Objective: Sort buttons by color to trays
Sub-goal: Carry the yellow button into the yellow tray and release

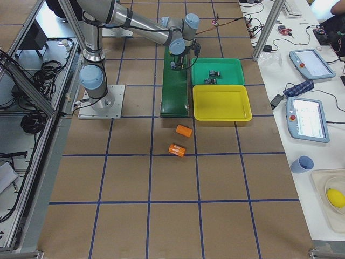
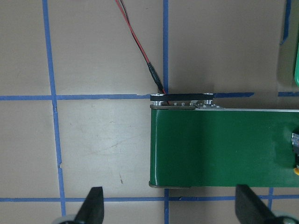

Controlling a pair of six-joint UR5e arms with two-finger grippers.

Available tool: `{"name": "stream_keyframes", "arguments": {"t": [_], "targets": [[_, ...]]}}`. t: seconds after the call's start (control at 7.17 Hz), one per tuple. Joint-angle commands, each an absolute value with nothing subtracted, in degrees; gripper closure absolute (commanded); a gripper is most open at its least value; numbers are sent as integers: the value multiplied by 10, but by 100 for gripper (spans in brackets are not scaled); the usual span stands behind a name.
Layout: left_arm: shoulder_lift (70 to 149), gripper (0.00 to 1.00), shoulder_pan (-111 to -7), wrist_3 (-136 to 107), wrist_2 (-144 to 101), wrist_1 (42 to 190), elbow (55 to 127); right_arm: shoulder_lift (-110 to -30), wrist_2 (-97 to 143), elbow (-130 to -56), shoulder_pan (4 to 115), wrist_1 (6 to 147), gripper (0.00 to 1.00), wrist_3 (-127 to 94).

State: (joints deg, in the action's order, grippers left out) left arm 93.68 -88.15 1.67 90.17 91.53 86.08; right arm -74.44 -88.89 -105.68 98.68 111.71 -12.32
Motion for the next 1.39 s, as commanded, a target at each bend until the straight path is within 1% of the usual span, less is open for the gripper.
{"name": "stream_keyframes", "arguments": {"t": [0.0, 0.14, 0.28, 0.42, 0.56, 0.7, 0.98, 1.12, 1.26], "targets": [[938, 0, -882, 17, 901, 915, 859, -780, -937, -1026, 963, 1121, 100, -113], [938, 0, -882, 17, 900, 915, 859, -779, -947, -994, 933, 1128, 100, -91], [939, 0, -882, 17, 900, 915, 858, -767, -974, -975, 891, 1132, 100, -15], [939, 0, -882, 17, 900, 915, 858, -746, -981, -969, 848, 1154, 100, 49], [939, 0, -882, 17, 899, 915, 857, -699, -983, -968, 815, 1251, 100, 110], [940, 0, -882, 17, 899, 915, 857, -658, -983, -968, 786, 1312, 100, 153], [947, 0, -882, 16, 900, 915, 851, -632, -983, -967, 763, 1342, 100, 169], [945, 0, -882, 16, 900, 915, 854, -629, -999, -967, 760, 1341, 96, 170], [940, 0, -882, 15, 900, 915, 856, -628, -1010, -969, 756, 1339, 79, 170]]}}
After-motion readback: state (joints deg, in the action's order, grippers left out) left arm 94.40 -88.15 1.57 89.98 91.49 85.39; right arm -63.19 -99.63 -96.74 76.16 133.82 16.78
